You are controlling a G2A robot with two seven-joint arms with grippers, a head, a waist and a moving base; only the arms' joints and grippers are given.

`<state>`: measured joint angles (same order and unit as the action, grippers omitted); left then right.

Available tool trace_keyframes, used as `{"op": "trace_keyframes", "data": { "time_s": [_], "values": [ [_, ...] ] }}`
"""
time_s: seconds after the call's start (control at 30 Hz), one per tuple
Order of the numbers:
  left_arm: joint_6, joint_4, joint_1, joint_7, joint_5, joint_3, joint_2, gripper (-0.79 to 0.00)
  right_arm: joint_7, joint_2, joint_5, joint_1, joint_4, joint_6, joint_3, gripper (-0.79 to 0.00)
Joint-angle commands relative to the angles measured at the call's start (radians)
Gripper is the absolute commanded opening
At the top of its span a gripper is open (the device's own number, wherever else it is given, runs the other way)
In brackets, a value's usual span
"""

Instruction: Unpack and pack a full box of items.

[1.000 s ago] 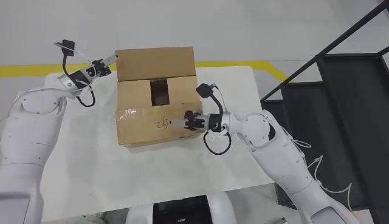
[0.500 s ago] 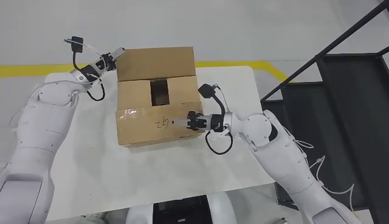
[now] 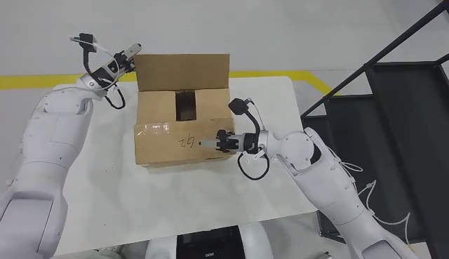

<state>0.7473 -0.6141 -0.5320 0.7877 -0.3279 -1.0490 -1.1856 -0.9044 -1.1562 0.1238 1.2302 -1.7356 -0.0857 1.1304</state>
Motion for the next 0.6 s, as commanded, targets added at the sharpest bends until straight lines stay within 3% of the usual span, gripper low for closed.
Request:
{"op": "trace_keyframes", "data": {
  "time_s": [0.0,0.27,0.57],
  "values": [
    [0.029,-0.026,-0.014,0.064,-0.029,-0.007,0.004,0.0,0.001,0.0,0.001,-0.002,0.001,0.001,-0.003,0.0],
    [0.055,-0.16,-0.105,0.19,-0.099,-0.075,0.039,0.0,0.0,0.001,0.006,-0.011,0.003,0.001,-0.019,0.0],
    [-0.042,-0.336,-0.233,0.304,-0.175,-0.163,0.082,0.0,0.001,0.004,0.023,-0.017,-0.003,0.011,-0.03,0.0]
  ]
}}
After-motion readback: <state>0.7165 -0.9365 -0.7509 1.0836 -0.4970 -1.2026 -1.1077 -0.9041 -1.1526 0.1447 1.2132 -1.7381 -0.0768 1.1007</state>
